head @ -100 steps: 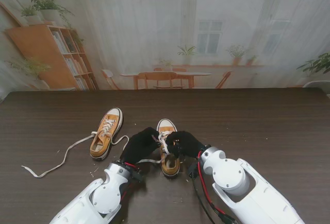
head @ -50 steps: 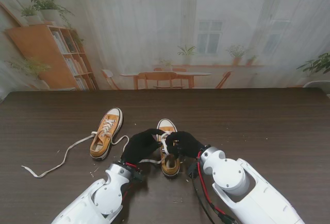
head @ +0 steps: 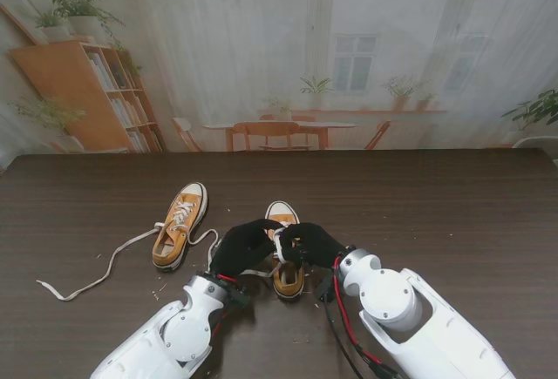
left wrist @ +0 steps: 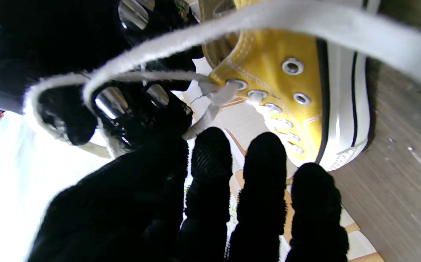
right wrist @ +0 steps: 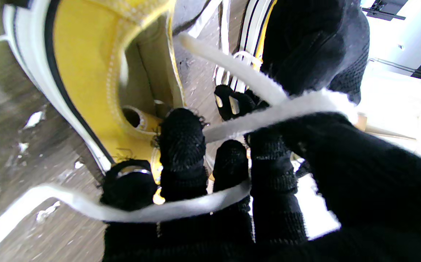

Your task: Tie the shoelaces into a bow on the shoes

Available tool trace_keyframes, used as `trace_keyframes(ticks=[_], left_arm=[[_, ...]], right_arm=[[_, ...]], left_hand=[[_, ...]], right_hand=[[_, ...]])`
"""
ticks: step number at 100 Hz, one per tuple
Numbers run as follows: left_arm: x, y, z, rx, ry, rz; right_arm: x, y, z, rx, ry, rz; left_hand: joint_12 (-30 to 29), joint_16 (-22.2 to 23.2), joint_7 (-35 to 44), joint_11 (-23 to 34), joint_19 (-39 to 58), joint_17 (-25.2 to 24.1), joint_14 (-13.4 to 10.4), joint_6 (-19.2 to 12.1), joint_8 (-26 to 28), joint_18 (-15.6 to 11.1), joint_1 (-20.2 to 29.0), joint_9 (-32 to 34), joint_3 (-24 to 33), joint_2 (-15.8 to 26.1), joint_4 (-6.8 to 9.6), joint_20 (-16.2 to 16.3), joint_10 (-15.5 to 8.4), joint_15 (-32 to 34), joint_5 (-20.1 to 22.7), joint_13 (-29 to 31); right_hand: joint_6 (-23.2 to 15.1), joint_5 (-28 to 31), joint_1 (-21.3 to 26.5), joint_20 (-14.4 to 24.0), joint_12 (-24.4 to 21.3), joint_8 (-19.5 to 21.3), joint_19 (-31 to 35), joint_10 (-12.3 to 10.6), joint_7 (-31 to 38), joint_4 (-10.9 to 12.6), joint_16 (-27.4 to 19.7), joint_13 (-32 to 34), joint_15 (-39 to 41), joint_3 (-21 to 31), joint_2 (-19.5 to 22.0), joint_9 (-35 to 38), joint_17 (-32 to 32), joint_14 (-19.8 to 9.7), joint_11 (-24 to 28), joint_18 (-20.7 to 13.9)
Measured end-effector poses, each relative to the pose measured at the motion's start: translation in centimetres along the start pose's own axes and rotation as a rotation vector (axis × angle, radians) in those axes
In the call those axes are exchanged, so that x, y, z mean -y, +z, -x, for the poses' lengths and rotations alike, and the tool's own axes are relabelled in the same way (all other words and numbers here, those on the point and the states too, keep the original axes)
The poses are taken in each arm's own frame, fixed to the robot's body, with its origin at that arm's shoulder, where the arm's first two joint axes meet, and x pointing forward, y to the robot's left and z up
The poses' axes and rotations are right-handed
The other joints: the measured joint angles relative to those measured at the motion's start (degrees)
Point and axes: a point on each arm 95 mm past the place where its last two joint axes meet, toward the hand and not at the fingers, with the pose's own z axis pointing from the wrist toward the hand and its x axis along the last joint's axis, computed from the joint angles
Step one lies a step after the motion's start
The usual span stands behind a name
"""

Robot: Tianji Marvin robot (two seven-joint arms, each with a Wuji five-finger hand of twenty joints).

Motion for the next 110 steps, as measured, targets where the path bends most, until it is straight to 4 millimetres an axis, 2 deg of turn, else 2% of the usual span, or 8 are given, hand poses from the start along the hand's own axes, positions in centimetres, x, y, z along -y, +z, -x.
trace_keyframes(ticks=[14,54,64,66,67,81,84,110], left_arm=[[-0.07,0.17,-0.1,-0.002,0.005,-0.015],[-0.16,0.27,-0.22,-0.001,-0.002,-0.035],[-0.06,0.18,-0.18,0.002,-0.004,-0.042],[-0.02,0.16,-0.18,0.002,-0.005,-0.046],[0.0,0.15,-0.17,0.003,-0.005,-0.048],[0.33,-0.01,-0.1,0.01,-0.011,-0.081],[0.39,-0.04,-0.08,0.012,-0.012,-0.085],[0.64,-0.17,0.06,0.019,-0.013,-0.102]], right_arm=[[-0.12,-0.06,-0.02,-0.003,-0.004,0.001],[0.07,-0.14,-0.03,-0.003,-0.01,-0.006],[0.21,-0.12,-0.05,-0.003,-0.01,-0.008],[0.24,-0.11,-0.06,-0.003,-0.01,-0.008],[0.25,-0.11,-0.06,-0.003,-0.01,-0.008],[0.35,-0.04,-0.01,0.004,-0.007,-0.001],[0.35,-0.01,0.01,0.006,-0.007,0.003],[0.13,0.38,0.23,0.027,-0.011,0.036]], left_hand=[[0.0,0.0,4.45,0.0,0.0,0.28,0.01,0.0,0.0,0.0,1.26,0.58,-2.28,-0.42,0.07,0.0,0.66,0.0,0.78,0.78],[-1.41,0.0,14.36,0.77,0.0,1.19,0.26,0.0,-0.91,0.01,1.84,2.01,-3.47,0.43,0.35,0.01,0.66,0.0,4.39,1.51],[-1.9,0.0,14.61,0.82,0.0,1.21,1.22,0.0,-0.92,0.03,1.79,2.34,-3.47,0.3,0.48,0.05,0.66,0.0,5.88,1.51],[-2.02,0.0,14.61,0.82,0.0,1.21,1.49,0.02,-0.92,0.32,1.76,2.88,-3.44,-0.12,0.48,0.14,0.66,0.0,6.54,1.51],[-2.1,0.0,14.57,0.82,0.0,1.26,1.6,0.04,-0.92,2.05,1.67,2.91,-3.36,-0.57,0.48,0.23,0.66,0.0,7.24,1.72],[-2.23,0.0,13.76,0.82,0.0,1.57,2.55,0.43,0.57,2.28,0.16,4.49,-1.54,-2.14,-0.12,0.71,1.47,0.0,9.49,2.81],[-2.26,0.0,13.55,0.82,0.0,1.71,2.8,0.44,0.59,3.5,0.16,4.74,-1.48,-2.29,-0.18,0.72,1.49,0.0,9.77,2.81],[-2.83,0.0,11.92,0.13,0.0,1.84,2.87,0.58,0.59,3.5,0.16,5.61,-1.47,-3.34,-0.47,0.97,1.59,0.0,11.6,2.82]], right_hand=[[-0.16,-0.56,0.0,0.01,0.0,0.0,0.0,0.0,0.01,0.0,0.0,0.0,0.0,0.0,0.11,0.0,0.35,0.0,0.0,0.0],[-1.27,-0.56,-0.05,0.01,0.0,0.0,0.0,0.64,0.01,-0.01,0.5,0.0,0.0,-0.57,0.21,0.02,0.44,0.0,0.09,0.0],[-1.27,-0.56,-0.05,0.01,0.0,0.0,0.0,0.66,0.01,-0.01,0.55,0.0,0.0,-0.57,0.21,0.02,0.45,0.0,0.09,0.0],[-1.27,-0.56,-0.05,0.01,0.0,0.0,0.0,0.66,0.01,-0.01,0.55,0.0,0.0,-0.57,0.21,0.02,0.44,0.0,0.03,0.0],[-1.27,-0.56,-0.05,0.01,0.0,0.0,0.0,0.66,0.01,-0.01,0.55,0.0,0.0,-0.57,0.21,0.02,0.44,0.0,0.0,0.0],[-1.27,-0.56,-0.05,0.01,0.0,0.0,-0.05,0.6,-0.02,-0.01,0.56,0.0,-0.02,-0.57,0.21,0.02,0.01,0.0,-0.05,0.0],[-1.28,-0.56,-0.05,0.01,0.0,0.0,-0.1,0.6,-0.03,-0.01,0.56,0.0,-0.07,-0.57,0.21,0.02,-0.07,0.0,-0.05,0.0],[-1.28,-0.56,-0.05,0.01,-0.02,0.0,-1.27,0.57,-0.04,-0.01,0.56,-0.72,-1.45,-0.57,0.21,-0.7,-1.28,0.04,-0.75,0.0]])
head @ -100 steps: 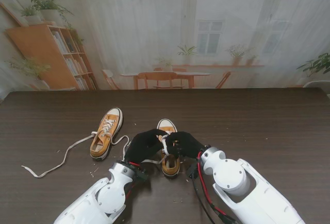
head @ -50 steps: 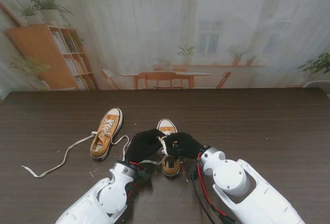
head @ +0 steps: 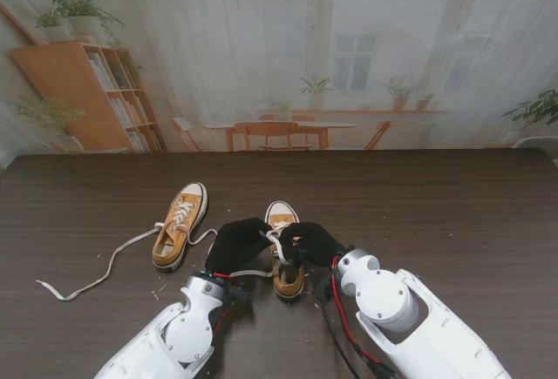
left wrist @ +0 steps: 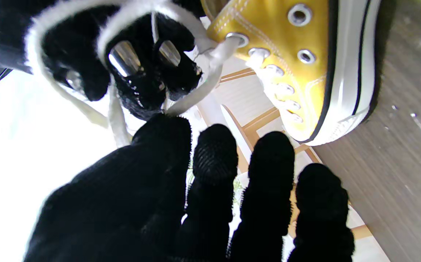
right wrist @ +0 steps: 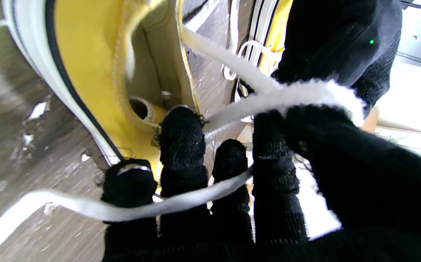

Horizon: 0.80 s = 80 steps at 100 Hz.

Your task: Tie the shoelaces into a bow on the shoes

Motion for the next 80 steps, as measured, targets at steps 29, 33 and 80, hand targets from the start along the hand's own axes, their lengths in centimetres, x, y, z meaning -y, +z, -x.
trace_keyframes(ticks=[29,33,80], left_arm=[[0.19,0.1,0.23,0.015,0.012,-0.01],[0.24,0.1,0.29,0.019,0.014,-0.013],[0.59,0.05,0.93,0.072,0.044,-0.019]], right_arm=[[-0.34,-0.04,0.2,0.012,-0.019,0.028],[-0.4,-0.08,0.25,0.014,-0.021,0.033],[-0.92,-0.23,0.57,0.037,-0.039,0.088]], left_hand=[[-0.02,0.0,-0.22,-0.07,0.0,0.01,0.03,0.09,0.0,0.0,0.0,0.0,0.0,-0.07,0.0,0.27,0.02,0.0,0.17,0.0],[-0.02,0.0,-0.47,-0.1,0.0,0.01,0.03,0.17,0.0,0.0,0.0,0.0,0.0,-0.16,-0.06,0.29,0.02,0.0,0.64,0.0],[-0.19,0.0,-0.81,-0.8,0.0,0.07,0.53,1.06,-0.65,0.01,0.0,0.06,0.0,-0.16,-0.09,0.43,0.38,-0.01,1.43,0.0]], right_hand=[[0.0,0.0,0.0,-0.1,-0.72,0.0,-1.46,-0.01,-0.1,0.0,0.0,-0.2,-1.33,0.0,0.02,-0.34,-0.42,0.05,-0.75,0.0],[0.0,0.0,0.0,-0.11,-0.72,0.0,-1.48,-0.01,-0.1,0.0,0.0,-0.68,-1.69,0.0,0.02,-0.34,-0.77,0.56,-0.77,0.0],[-0.93,-0.04,0.0,-0.17,-1.49,0.0,-1.56,-0.01,-0.53,-0.01,0.0,-1.28,-1.96,-0.65,0.1,-0.34,-1.06,0.62,-1.51,0.27]])
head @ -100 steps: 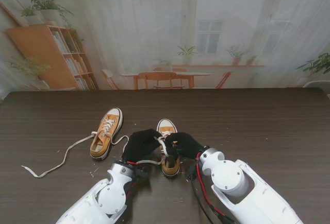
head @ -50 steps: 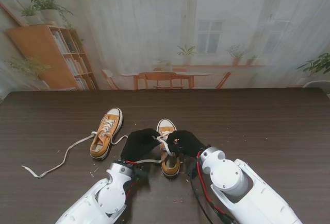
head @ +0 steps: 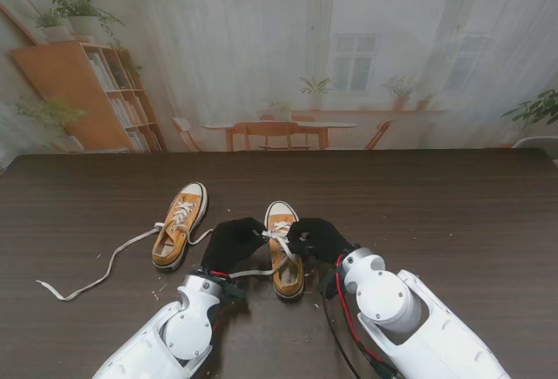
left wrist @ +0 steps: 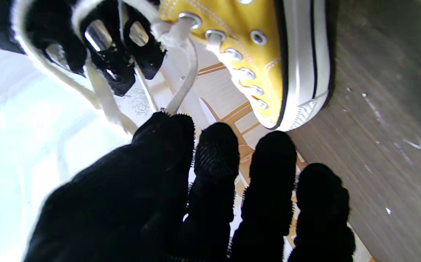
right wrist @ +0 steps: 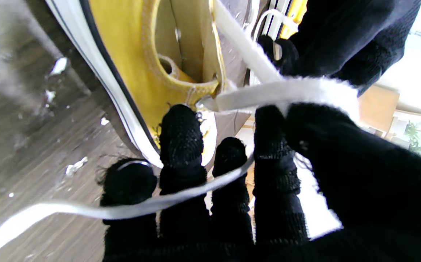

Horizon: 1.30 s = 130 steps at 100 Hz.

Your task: Tie the shoelaces into a bow on the shoes

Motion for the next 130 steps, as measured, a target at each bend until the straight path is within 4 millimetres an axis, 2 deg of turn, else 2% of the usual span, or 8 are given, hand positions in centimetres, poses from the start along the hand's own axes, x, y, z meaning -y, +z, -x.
trace_keyframes(ticks=[58,67,74,82,88,102,116,130], left_arm=[[0.8,-0.4,0.7,0.037,0.024,-0.015],[0.8,-0.4,0.6,0.033,0.029,-0.01],[0.7,-0.4,0.5,0.027,0.034,-0.005],[0.5,-0.4,0.4,0.018,0.041,0.003],[0.4,-0.3,0.3,0.01,0.048,0.008],[0.1,0.0,0.0,-0.012,0.065,0.015],[-0.2,0.3,-0.2,-0.023,0.073,0.022],[-0.5,0.4,-0.4,-0.038,0.093,0.031]], right_arm=[[-0.3,-0.5,0.3,0.03,-0.022,0.074],[-0.3,-0.5,0.3,0.03,-0.021,0.075],[-0.3,-0.5,0.3,0.029,-0.02,0.072],[-0.2,-0.5,0.2,0.027,-0.02,0.067],[-0.1,-0.5,0.2,0.026,-0.02,0.064],[0.0,-0.5,0.1,0.019,-0.02,0.056],[0.0,-0.6,-0.1,0.008,-0.019,0.046],[0.1,-0.6,-0.2,-0.001,-0.019,0.042]], left_hand=[[-0.35,0.0,0.0,-0.65,0.0,0.15,0.13,0.12,-0.11,0.01,0.02,0.01,0.0,0.34,0.0,0.04,0.02,-0.01,0.02,0.68],[-0.35,0.0,-0.75,-0.65,0.0,0.57,-0.37,0.01,-2.9,0.01,0.02,-0.02,0.0,0.79,0.27,0.04,0.02,-0.01,0.02,0.68],[0.22,0.0,-5.24,-0.68,0.0,0.68,-1.06,-0.04,-4.64,0.01,-0.26,-0.9,0.01,0.82,0.56,0.04,-0.25,-0.01,-2.74,0.67],[1.62,0.0,-15.72,-0.79,0.07,0.7,-1.79,0.14,-4.38,0.01,-7.05,-3.09,3.1,-0.57,0.86,0.04,-0.73,-0.01,-5.8,0.64],[1.64,0.0,-17.42,-0.79,0.31,0.72,-2.16,0.21,-3.63,0.01,-8.17,-3.69,4.57,-2.05,0.87,0.04,-0.79,-0.01,-5.81,0.64],[1.65,0.0,-13.77,-0.71,0.75,1.12,-2.51,0.22,-1.43,0.01,-9.08,-3.86,4.18,-4.83,0.44,0.04,-1.35,-0.01,-5.75,0.64],[1.65,0.0,-8.18,-0.63,0.9,1.39,-2.52,-0.09,-1.43,0.01,-7.47,-3.91,0.43,-5.49,0.39,0.04,-1.36,-0.01,-5.67,0.64],[1.64,0.0,-6.34,-0.58,1.1,1.4,-2.9,-0.02,0.24,0.01,-8.62,-6.05,3.67,-6.53,0.39,0.04,-1.39,-0.01,-6.38,0.53]], right_hand=[[-1.17,-1.34,-0.01,-0.32,-2.66,0.64,-0.01,0.66,-0.03,-0.01,0.0,-0.01,-0.15,-1.18,0.94,0.0,0.07,0.66,-1.38,0.03],[-1.17,-1.34,-0.01,-0.35,-2.67,0.64,-0.01,0.69,-0.03,-0.01,0.0,-0.01,-0.15,-1.18,0.94,0.0,0.07,0.68,-1.39,0.03],[-1.17,-1.34,-0.01,-0.36,-2.7,0.64,-0.01,0.71,-0.04,-0.01,0.0,0.0,-0.15,-1.18,0.94,0.0,0.08,0.67,-1.39,0.04],[-1.17,-1.34,-0.01,-0.36,-2.79,0.64,-0.01,0.74,-0.04,-0.01,0.0,0.0,-0.15,-1.18,0.94,0.0,0.15,0.69,-1.39,0.04],[-1.17,-1.34,-0.01,-0.37,-3.33,0.64,-0.01,0.75,-0.04,-0.01,0.0,-0.01,-0.15,-1.18,0.94,0.0,0.16,0.7,-1.4,0.04],[-1.17,-1.34,-0.01,-0.38,-3.35,0.64,-0.01,0.77,-0.04,-0.01,0.0,-0.01,-0.15,-1.18,0.94,0.0,0.2,0.71,-1.41,0.05],[-1.17,-1.34,0.0,-0.39,-3.36,0.64,-0.01,0.77,-0.04,-0.01,0.0,0.0,-0.15,-1.18,0.94,0.0,0.24,0.72,-1.41,0.05],[-1.17,-1.34,-0.01,-0.4,-3.37,0.64,-0.01,0.77,-0.04,-0.01,0.0,-0.01,-0.15,-1.18,0.94,0.0,0.25,0.72,-1.41,0.05]])
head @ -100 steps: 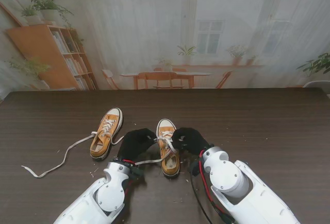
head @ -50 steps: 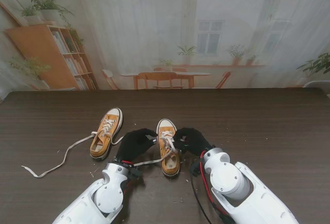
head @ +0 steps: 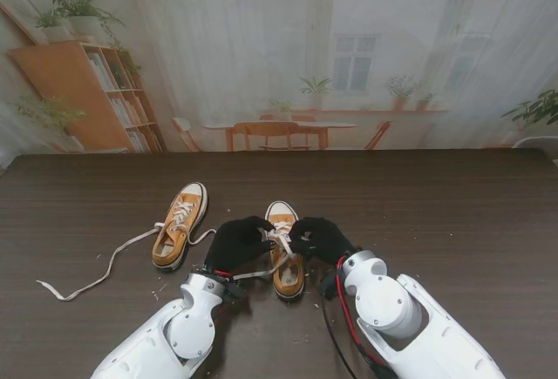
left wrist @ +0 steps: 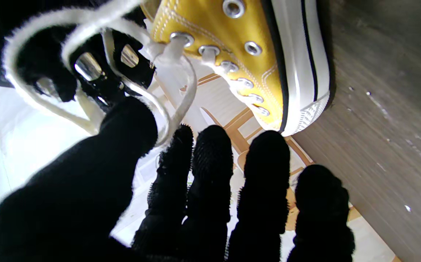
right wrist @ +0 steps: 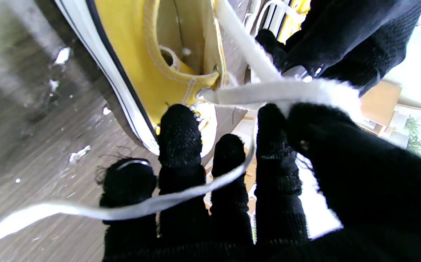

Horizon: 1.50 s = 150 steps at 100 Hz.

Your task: Tie the shoelaces into a bow on the shoes

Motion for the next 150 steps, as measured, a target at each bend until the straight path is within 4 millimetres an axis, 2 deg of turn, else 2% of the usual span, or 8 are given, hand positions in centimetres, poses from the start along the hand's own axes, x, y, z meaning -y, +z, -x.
trace_keyframes(ticks=[23,35,72,95,106,122,143,150], left_arm=[[0.19,0.28,-0.19,-0.008,0.024,-0.05],[0.16,0.48,-0.12,0.007,0.016,-0.066],[-0.12,0.41,-0.08,0.007,-0.031,-0.031],[-0.06,0.22,0.21,0.034,-0.072,-0.036],[-0.21,0.13,0.26,0.041,-0.087,-0.026],[-0.41,0.15,0.08,0.026,-0.087,-0.008],[-0.64,0.05,0.12,0.032,-0.132,0.01],[-0.64,0.05,0.07,0.028,-0.13,0.01]], right_arm=[[0.16,-0.1,-0.18,-0.013,0.001,-0.005],[0.26,-0.24,-0.32,-0.02,0.0,-0.01],[0.12,-0.44,-0.31,-0.022,-0.003,-0.007],[0.1,-0.5,-0.28,-0.022,-0.004,-0.008],[0.14,-0.53,-0.25,-0.022,-0.004,-0.011],[0.18,-0.56,-0.24,-0.022,-0.004,-0.016],[0.19,-0.58,-0.23,-0.022,-0.005,-0.019],[0.2,-0.58,-0.23,-0.022,-0.005,-0.02]], left_hand=[[0.0,0.0,7.76,0.56,0.24,0.52,0.06,-0.13,-0.68,0.0,2.96,0.92,-4.58,-0.12,0.0,0.0,0.0,0.0,-0.85,0.12],[-0.63,-0.03,8.51,0.58,0.31,1.11,0.93,-0.14,-4.74,0.0,5.83,2.72,-4.96,4.81,0.0,0.0,0.0,0.0,3.68,1.06],[-1.5,-0.13,-2.3,-2.59,-0.29,-0.35,3.13,0.26,-8.46,0.01,9.85,2.5,-7.8,12.06,-0.1,0.0,1.2,0.0,4.31,0.79],[-2.18,-0.13,6.44,-2.64,-0.41,-0.96,3.22,-0.11,2.69,0.01,9.03,1.13,-8.7,11.88,0.17,0.03,1.33,0.0,4.07,-0.03],[-1.81,-0.13,5.74,-3.09,-0.44,-1.07,3.09,-0.14,-0.07,0.01,8.65,1.13,-8.47,11.54,0.46,0.03,1.33,0.0,4.02,-0.04],[1.53,-0.13,0.09,-5.89,-0.49,-1.96,0.6,-0.15,-0.81,0.01,5.87,-2.35,-3.92,5.41,0.49,0.03,1.21,0.0,-4.34,-2.02],[3.79,-0.13,4.62,-7.25,-1.21,-3.23,-0.01,-0.24,1.35,0.01,7.1,-2.91,-4.82,3.16,0.49,-0.21,0.67,0.0,-4.88,-2.73],[4.45,-0.13,7.72,-8.01,-1.3,-3.3,-0.02,-5.87,0.44,0.01,8.74,-2.9,-6.43,3.64,0.49,-0.22,0.67,0.0,-3.34,-2.74]], right_hand=[[0.0,0.0,0.0,-0.01,-0.01,0.01,0.0,0.01,0.0,0.0,0.0,0.0,0.0,0.0,0.0,0.0,0.41,0.01,0.0,0.0],[0.0,0.0,0.0,-0.01,-0.01,0.01,0.0,0.01,0.0,0.0,0.0,0.0,0.0,0.0,0.0,0.0,0.46,0.01,0.0,0.01],[0.0,0.0,0.0,-0.07,-0.03,0.01,0.0,0.01,0.0,0.0,0.0,0.0,0.0,0.0,0.0,0.0,0.49,0.01,0.0,0.01],[0.0,0.0,0.0,-0.08,-0.04,0.01,0.0,0.01,0.0,0.0,0.0,0.0,0.0,0.0,0.0,0.0,0.54,0.02,0.0,0.01],[0.0,0.0,0.0,-0.08,-0.04,0.01,0.0,0.01,0.0,0.0,0.0,0.0,0.0,0.0,0.0,0.0,0.54,0.03,0.0,0.01],[0.0,0.0,0.0,-0.09,-0.05,0.01,0.0,0.01,0.0,0.0,0.0,0.0,0.0,0.0,0.0,0.0,0.54,0.03,-0.01,0.01],[0.0,0.0,0.0,-0.09,-0.05,0.01,0.0,0.02,0.0,0.0,0.0,0.0,0.0,0.0,0.0,0.0,0.55,0.03,-0.01,0.01],[0.0,0.0,0.0,-0.09,-0.05,0.01,0.0,0.02,0.0,0.0,0.0,0.0,0.0,0.0,0.0,0.0,0.55,0.03,-0.01,0.01]])
